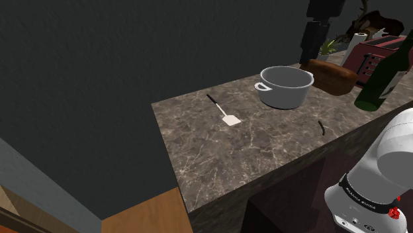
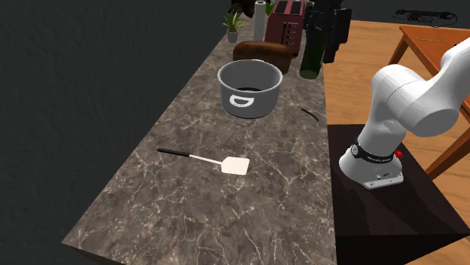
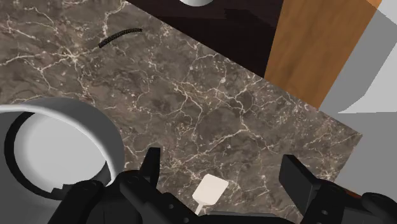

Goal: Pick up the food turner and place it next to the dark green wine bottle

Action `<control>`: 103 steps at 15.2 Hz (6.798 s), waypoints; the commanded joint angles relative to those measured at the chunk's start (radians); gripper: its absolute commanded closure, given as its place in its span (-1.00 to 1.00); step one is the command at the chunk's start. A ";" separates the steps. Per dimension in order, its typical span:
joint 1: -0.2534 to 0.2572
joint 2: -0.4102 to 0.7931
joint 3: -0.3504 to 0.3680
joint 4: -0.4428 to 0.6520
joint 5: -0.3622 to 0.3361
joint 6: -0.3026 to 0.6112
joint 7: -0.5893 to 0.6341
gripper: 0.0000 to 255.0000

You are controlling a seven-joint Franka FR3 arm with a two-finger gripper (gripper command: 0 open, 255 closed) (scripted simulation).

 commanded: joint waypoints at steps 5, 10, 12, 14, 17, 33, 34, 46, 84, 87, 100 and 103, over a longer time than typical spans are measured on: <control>-0.004 0.068 0.051 -0.050 0.022 0.142 0.077 -1.00; -0.008 0.186 0.110 -0.077 0.037 0.317 0.172 -1.00; -0.011 0.242 0.132 -0.077 0.039 0.384 0.210 -1.00; -0.015 0.302 0.153 -0.070 0.037 0.448 0.250 -1.00; -0.021 0.400 0.182 -0.049 0.026 0.540 0.310 -1.00; -0.030 0.920 0.234 0.212 -0.144 0.845 0.631 -1.00; -0.029 0.928 0.233 0.208 -0.146 0.857 0.633 -1.00; -0.028 0.965 0.230 0.192 -0.157 0.910 0.640 -1.00; -0.033 0.823 0.237 0.400 -0.116 0.561 0.606 1.00; -0.033 0.816 0.237 0.434 -0.114 0.522 0.604 1.00; -0.032 0.813 0.238 0.604 -0.112 0.348 0.599 1.00; -0.032 0.818 0.239 0.651 -0.113 0.306 0.598 1.00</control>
